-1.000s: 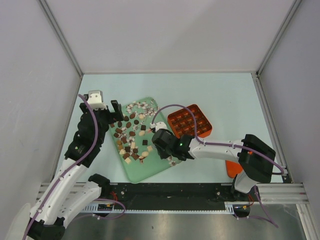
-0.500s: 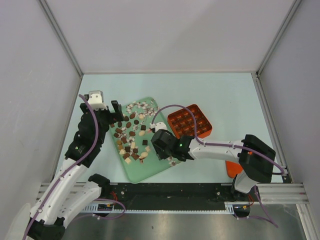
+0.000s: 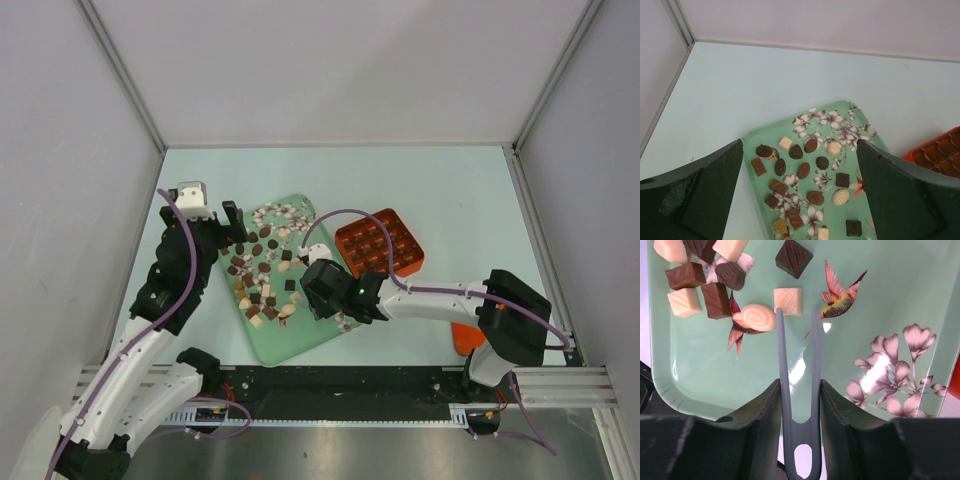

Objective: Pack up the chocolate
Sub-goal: Adjust the clamp.

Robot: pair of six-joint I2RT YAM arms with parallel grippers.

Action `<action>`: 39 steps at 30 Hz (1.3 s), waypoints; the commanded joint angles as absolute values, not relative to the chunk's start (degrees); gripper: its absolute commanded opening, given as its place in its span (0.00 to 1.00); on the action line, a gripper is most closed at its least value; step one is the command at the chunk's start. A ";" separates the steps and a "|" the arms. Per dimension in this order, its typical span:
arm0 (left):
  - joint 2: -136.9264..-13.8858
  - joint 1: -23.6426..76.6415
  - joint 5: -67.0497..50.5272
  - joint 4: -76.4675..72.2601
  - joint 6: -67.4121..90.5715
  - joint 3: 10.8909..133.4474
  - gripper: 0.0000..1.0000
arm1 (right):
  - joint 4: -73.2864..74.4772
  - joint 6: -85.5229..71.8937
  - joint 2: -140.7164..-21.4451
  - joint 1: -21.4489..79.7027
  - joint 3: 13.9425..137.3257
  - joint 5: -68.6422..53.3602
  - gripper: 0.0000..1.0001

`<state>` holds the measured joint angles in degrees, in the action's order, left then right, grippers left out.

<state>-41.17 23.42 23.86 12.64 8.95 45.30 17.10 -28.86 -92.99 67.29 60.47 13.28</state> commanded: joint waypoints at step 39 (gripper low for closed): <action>-40.43 23.03 22.41 11.78 8.00 45.00 1.00 | 18.55 -31.02 -97.99 68.12 64.25 14.95 0.41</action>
<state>-40.82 23.42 23.44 12.67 8.93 44.93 16.27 -29.08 -96.25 68.82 61.87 15.35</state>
